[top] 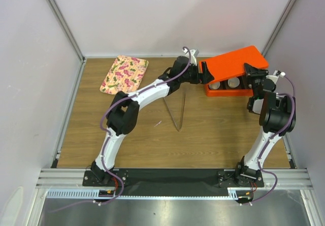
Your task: Pack the chocolate
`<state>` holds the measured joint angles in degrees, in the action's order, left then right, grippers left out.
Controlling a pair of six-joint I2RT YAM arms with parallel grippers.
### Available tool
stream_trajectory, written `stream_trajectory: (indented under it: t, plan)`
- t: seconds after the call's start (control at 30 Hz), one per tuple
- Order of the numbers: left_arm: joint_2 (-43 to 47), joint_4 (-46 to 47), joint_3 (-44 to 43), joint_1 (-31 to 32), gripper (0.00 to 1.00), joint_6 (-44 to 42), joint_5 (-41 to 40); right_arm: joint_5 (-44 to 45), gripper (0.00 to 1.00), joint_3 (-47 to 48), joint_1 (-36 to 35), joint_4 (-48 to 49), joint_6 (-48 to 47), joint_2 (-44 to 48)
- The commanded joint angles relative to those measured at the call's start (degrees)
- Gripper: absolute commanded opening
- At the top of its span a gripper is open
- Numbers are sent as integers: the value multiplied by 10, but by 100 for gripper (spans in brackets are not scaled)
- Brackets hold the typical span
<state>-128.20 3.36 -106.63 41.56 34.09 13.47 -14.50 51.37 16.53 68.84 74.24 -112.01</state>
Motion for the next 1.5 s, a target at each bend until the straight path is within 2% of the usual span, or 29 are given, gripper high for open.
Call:
stream_trajectory:
  t: [0.0,0.33,0.4,0.47,0.63,0.73,0.9,1.0,1.23,1.47]
  plan:
    - [-20,2,-57,6,93,-20,-19,20,0,11,9,102,26,-16]
    - [-70,-7,-102,11,93,-13,-14,39,0,-10,21,141,29,-45]
    - [-73,-8,-106,12,93,-12,-15,40,2,-14,24,147,38,-55]
    - [-78,-8,-111,12,93,-11,-14,36,10,-16,27,145,42,-60]
    - [-86,-7,-116,15,93,-6,-14,28,28,-22,28,99,45,-53]
    - [-89,-5,-118,15,93,1,-10,22,34,-29,33,78,48,-45]
    - [-93,-4,-118,16,93,6,-8,4,37,-44,39,33,30,-18]
    - [-95,-3,-119,15,93,11,-7,-3,39,-47,42,-27,12,3]
    - [-97,-6,-118,16,93,14,-2,-50,41,-33,54,-82,14,-9]
    - [-96,-5,-119,17,93,13,-3,-68,46,-24,68,-164,-24,6]
